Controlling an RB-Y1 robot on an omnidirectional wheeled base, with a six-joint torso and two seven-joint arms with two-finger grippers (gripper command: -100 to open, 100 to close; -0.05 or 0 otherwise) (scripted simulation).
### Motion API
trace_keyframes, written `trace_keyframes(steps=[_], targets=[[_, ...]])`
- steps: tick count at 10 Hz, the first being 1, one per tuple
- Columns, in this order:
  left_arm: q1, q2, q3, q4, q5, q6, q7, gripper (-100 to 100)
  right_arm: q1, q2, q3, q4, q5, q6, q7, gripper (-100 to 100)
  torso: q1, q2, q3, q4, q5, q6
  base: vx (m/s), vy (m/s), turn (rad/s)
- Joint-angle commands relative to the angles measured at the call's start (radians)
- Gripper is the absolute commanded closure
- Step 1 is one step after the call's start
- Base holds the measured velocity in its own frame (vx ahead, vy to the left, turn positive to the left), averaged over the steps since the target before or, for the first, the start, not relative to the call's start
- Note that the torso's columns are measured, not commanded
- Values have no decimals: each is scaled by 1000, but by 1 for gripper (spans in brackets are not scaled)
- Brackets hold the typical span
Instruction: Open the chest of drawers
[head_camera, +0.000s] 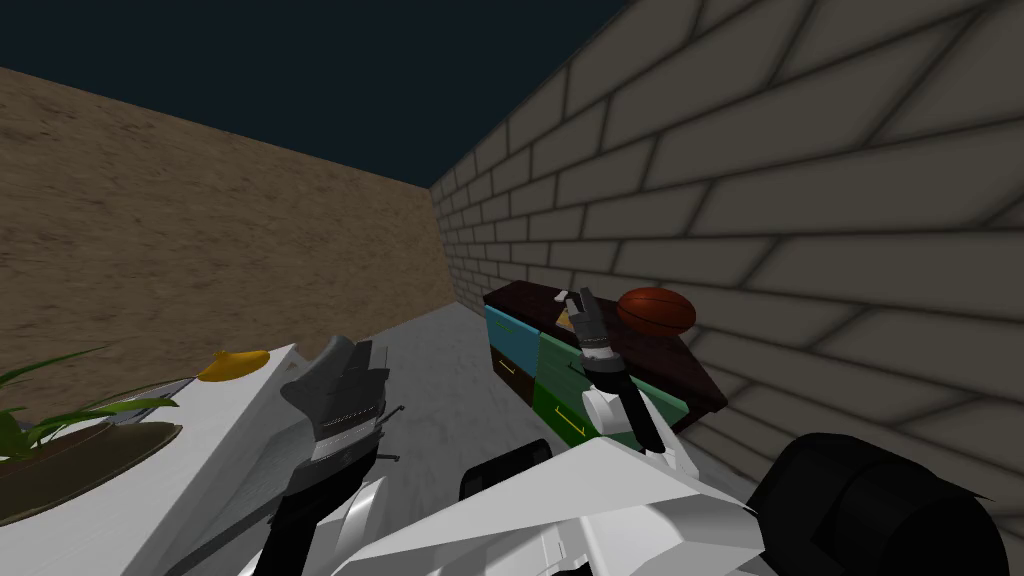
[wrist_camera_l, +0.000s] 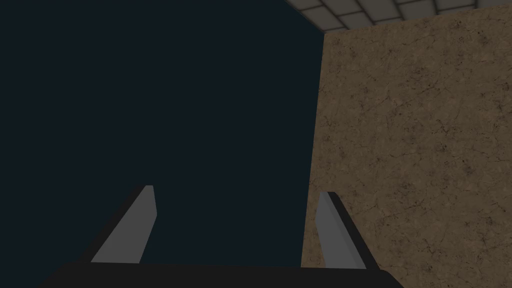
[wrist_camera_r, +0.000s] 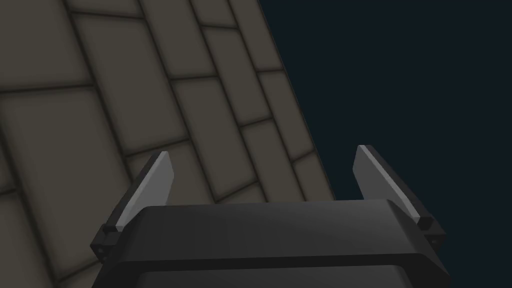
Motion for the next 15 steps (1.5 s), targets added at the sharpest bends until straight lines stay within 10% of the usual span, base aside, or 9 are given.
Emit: trace_keyframes(steps=[1,9,10,15], targets=[[0,0,0,0,0,0,0,0,0,0,0,0,0,0,0,0,0,40,-82,41,0,0,0,0,0],[0,0,0,0,0,0,0,0,0,0,0,0,0,0,0,0,0,618,-1234,617,0,0,0,0,0],[0,0,0,0,0,0,0,0,-14,-46,9,25,12,-3,15,-100,0,691,-1382,691,0,0,1,13,60],[0,0,0,0,0,0,0,0,-78,-168,48,132,66,-16,83,-100,0,738,-1476,738,0,0,-11,27,78]])
